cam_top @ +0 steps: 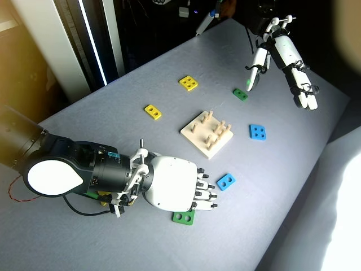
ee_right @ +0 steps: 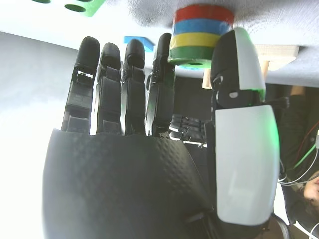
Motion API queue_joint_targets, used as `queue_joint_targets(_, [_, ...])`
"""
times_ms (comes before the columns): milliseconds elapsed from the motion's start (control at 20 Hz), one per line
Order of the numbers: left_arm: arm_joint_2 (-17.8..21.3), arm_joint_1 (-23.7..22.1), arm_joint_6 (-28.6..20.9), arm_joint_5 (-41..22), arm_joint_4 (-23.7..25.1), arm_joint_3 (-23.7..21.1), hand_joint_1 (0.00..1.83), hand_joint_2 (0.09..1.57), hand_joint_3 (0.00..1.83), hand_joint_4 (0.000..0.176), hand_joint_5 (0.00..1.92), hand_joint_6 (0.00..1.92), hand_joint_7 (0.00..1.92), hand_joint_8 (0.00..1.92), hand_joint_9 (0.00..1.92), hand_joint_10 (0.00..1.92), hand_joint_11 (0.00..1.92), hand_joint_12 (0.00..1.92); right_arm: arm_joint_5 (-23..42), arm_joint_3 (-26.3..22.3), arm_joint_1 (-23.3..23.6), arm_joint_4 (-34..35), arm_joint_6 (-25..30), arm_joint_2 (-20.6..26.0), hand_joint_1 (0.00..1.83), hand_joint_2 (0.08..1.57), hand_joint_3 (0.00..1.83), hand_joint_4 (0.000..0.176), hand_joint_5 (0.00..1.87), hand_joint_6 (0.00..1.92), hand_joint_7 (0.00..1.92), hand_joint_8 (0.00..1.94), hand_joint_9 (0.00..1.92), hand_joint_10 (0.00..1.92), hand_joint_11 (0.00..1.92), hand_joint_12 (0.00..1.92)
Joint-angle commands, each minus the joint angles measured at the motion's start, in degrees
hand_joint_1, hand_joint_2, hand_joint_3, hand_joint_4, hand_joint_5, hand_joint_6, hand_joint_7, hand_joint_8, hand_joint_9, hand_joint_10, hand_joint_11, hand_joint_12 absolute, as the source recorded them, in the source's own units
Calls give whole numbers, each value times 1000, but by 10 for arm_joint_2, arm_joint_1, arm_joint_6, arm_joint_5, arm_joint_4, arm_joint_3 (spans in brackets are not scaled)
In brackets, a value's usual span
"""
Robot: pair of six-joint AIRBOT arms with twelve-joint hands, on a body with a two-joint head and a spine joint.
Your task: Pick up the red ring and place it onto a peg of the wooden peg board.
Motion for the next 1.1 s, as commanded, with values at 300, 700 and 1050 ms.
queue_joint_targets(300, [1, -8, -4, -68, -1, 1, 569, 1089, 2, 171, 41, 2, 11, 4, 0, 0, 0, 0, 48, 1, 10, 16, 4, -1, 1075, 1217, 0, 0, 781, 1282, 526, 9, 339, 50, 0, 1131])
queue_joint_targets(700, [1, -6, -4, -68, -3, 1, 576, 1095, 4, 161, 36, 1, 4, 0, 0, 0, 0, 0, 59, 3, 12, 16, 14, 1, 1114, 1197, 0, 0, 817, 1231, 550, 7, 344, 37, 0, 1102])
queue_joint_targets(1050, [1, -1, -4, -68, -11, 4, 574, 1075, 0, 158, 42, 1, 0, 0, 0, 0, 0, 0, 114, 3, 19, 1, 67, 3, 1118, 1193, 0, 0, 824, 1228, 580, 6, 347, 49, 0, 1360])
